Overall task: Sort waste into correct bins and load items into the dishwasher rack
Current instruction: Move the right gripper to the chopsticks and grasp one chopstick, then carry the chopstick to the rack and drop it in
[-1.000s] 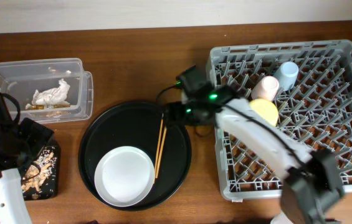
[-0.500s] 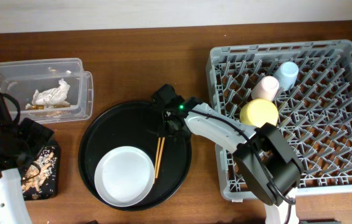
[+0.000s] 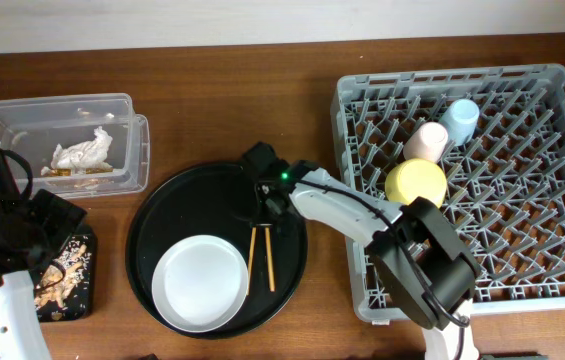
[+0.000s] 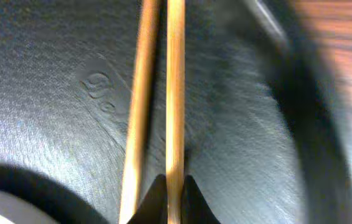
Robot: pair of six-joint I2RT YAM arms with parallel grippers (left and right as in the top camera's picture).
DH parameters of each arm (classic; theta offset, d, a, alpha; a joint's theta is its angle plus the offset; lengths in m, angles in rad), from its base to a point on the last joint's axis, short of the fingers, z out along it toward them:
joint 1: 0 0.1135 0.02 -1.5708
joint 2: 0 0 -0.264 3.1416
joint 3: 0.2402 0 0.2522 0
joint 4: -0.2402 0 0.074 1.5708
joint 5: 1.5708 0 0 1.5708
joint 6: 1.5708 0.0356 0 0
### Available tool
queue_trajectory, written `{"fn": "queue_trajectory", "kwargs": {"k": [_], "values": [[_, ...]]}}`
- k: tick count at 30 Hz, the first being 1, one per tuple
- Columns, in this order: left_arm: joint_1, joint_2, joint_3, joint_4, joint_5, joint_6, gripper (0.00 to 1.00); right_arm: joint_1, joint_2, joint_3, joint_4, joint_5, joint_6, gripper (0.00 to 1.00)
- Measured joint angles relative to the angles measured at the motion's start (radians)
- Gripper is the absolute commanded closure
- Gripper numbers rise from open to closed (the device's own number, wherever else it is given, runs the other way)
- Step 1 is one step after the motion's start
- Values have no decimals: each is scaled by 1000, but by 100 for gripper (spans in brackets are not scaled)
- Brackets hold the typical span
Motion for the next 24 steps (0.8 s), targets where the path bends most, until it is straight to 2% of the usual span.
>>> {"fn": "queue_trajectory", "kwargs": {"k": [4, 9, 12, 17, 18, 19, 20, 21, 22, 24], "values": [[0, 0, 0, 0, 0, 0, 1, -107, -133, 62, -106, 4, -103, 96], [0, 0, 0, 0, 0, 0, 1, -294, -358, 143, -231, 23, -421, 96], [0, 0, 0, 0, 0, 0, 1, -361, -365, 141, -297, 66, -540, 96], [0, 0, 0, 0, 0, 0, 1, -421, -296, 120, -298, 92, -605, 94], [0, 0, 0, 0, 0, 0, 1, -427, -286, 119, -296, 94, -609, 91], [0, 0, 0, 0, 0, 0, 1, -434, -271, 118, -286, 98, -616, 82], [0, 0, 0, 0, 0, 0, 1, -435, -257, 118, -272, 102, -623, 65], [0, 0, 0, 0, 0, 0, 1, -435, -243, 118, -261, 103, -623, 57], [0, 0, 0, 0, 0, 0, 1, -435, -234, 118, -257, 106, -624, 50], [0, 0, 0, 0, 0, 0, 1, -435, -217, 118, -252, 110, -618, 45]]}}
